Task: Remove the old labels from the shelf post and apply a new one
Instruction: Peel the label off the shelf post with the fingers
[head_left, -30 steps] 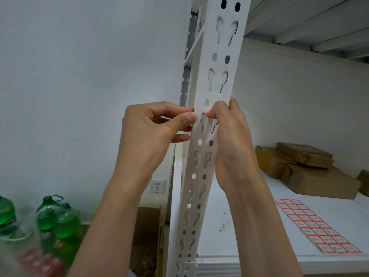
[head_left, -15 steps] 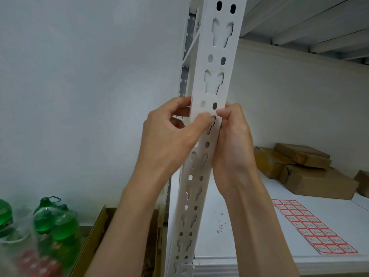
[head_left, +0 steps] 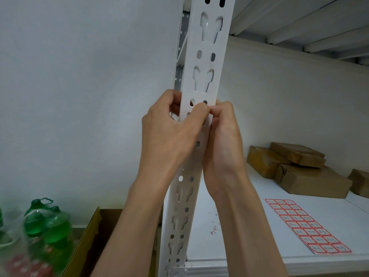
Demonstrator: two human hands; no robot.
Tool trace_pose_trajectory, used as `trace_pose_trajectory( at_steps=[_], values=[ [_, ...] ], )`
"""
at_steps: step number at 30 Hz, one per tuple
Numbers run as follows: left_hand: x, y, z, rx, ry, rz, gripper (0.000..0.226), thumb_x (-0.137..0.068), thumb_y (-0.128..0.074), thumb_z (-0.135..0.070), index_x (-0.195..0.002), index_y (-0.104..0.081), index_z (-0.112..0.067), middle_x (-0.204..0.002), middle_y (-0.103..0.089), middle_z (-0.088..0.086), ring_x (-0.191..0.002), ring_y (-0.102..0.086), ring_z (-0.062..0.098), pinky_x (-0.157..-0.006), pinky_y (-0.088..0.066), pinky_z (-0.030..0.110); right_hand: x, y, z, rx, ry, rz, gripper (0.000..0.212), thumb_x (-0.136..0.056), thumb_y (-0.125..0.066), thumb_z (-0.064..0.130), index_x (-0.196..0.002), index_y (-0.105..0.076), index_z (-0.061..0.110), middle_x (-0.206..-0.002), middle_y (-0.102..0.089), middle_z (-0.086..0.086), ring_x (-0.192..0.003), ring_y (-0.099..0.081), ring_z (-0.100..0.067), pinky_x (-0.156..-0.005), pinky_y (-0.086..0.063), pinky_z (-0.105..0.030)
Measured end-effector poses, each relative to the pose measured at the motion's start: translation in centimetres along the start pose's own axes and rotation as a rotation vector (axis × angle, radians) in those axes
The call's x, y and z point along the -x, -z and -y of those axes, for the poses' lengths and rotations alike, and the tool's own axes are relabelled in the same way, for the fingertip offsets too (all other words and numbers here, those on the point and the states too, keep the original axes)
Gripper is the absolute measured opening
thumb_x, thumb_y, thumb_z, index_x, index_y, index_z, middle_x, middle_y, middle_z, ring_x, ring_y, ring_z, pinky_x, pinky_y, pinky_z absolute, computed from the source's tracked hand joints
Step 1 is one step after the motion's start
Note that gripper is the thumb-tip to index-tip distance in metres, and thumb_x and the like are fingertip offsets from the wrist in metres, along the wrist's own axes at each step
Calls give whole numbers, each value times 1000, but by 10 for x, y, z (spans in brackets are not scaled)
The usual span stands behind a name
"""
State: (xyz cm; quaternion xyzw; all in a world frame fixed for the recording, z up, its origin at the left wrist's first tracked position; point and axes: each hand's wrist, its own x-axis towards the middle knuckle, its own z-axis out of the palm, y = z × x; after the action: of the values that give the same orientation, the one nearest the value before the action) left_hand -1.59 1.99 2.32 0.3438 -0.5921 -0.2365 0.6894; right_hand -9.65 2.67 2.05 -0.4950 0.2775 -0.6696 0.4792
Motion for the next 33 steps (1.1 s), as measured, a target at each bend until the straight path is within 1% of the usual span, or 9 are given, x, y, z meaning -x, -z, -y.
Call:
trace_pose_trajectory(
  at_steps=[8, 12, 17, 22, 24, 26, 28, 30, 33],
  values=[
    [-2, 2, -1, -88, -29, -2, 10, -84, -64, -30, -88, -68, -22, -75, -67, -11, -57, -55, 1, -49, -39, 7, 2, 0, 1, -66, 30, 1, 29, -97, -37, 28, -95, -62, 16, -92, -56, -12, -81, -53, -25, -67, -44, -33],
    [-2, 3, 2, -123, -44, -4, 8, -83, -64, -30, -87, -66, -24, -74, -66, -14, -57, -54, -2, -53, -39, 6, 2, 2, 1, -147, 47, 26, 37, -98, -31, 26, -102, -65, 11, -84, -67, -9, -69, -63, -14, -60, -53, -23],
    [0, 3, -1, -121, -54, -2, 12, -83, -66, -28, -93, -67, -21, -77, -65, -15, -59, -55, -6, -50, -40, 4, 2, 3, 1, -135, 38, 17, 38, -99, -31, 26, -106, -66, 13, -92, -69, -9, -73, -64, -14, -63, -54, -24],
    [1, 0, -3, -114, -28, 26, 13, -86, -61, -28, -96, -63, -20, -78, -63, -13, -61, -57, -9, -47, -40, 4, 2, 0, 0, 22, 2, -78, 33, -94, -47, 33, -105, -69, 12, -113, -72, -17, -88, -66, -21, -82, -56, -43],
    [0, 0, -2, -122, -30, 33, 14, -87, -60, -29, -98, -63, -20, -79, -63, -14, -61, -57, -9, -50, -40, 4, 1, -4, 0, 87, 16, -111, 43, -84, -52, 40, -112, -66, 11, -121, -66, -19, -94, -66, -23, -90, -55, -49],
    [-1, 0, 0, -123, -35, 38, 15, -88, -60, -30, -100, -62, -21, -80, -63, -16, -61, -56, -10, -51, -40, 3, 0, -8, 0, 122, 24, -119, 52, -76, -50, 42, -115, -64, 10, -120, -64, -22, -94, -63, -23, -85, -55, -45],
    [0, 2, 0, -119, -43, 49, 14, -89, -60, -30, -100, -62, -22, -81, -63, -17, -61, -56, -9, -51, -40, 3, -2, -9, 0, 166, 40, -129, 48, -76, -47, 41, -108, -61, 8, -109, -64, -23, -89, -59, -21, -78, -50, -39],
    [-1, 3, 0, -120, -47, 64, 12, -89, -60, -28, -100, -63, -22, -81, -63, -17, -60, -55, -9, -50, -39, 3, -4, -8, 0, 190, 61, -139, 33, -85, -46, 37, -100, -59, 11, -100, -62, -15, -87, -57, -19, -75, -46, -36],
    [-1, 4, 1, -129, -48, 92, 16, -90, -59, -30, -104, -61, -22, -84, -63, -18, -64, -56, -10, -51, -40, 4, -2, -4, -2, 198, 67, -120, 27, -99, -40, 26, -105, -61, 12, -106, -68, -15, -88, -62, -15, -76, -52, -32]
  ],
)
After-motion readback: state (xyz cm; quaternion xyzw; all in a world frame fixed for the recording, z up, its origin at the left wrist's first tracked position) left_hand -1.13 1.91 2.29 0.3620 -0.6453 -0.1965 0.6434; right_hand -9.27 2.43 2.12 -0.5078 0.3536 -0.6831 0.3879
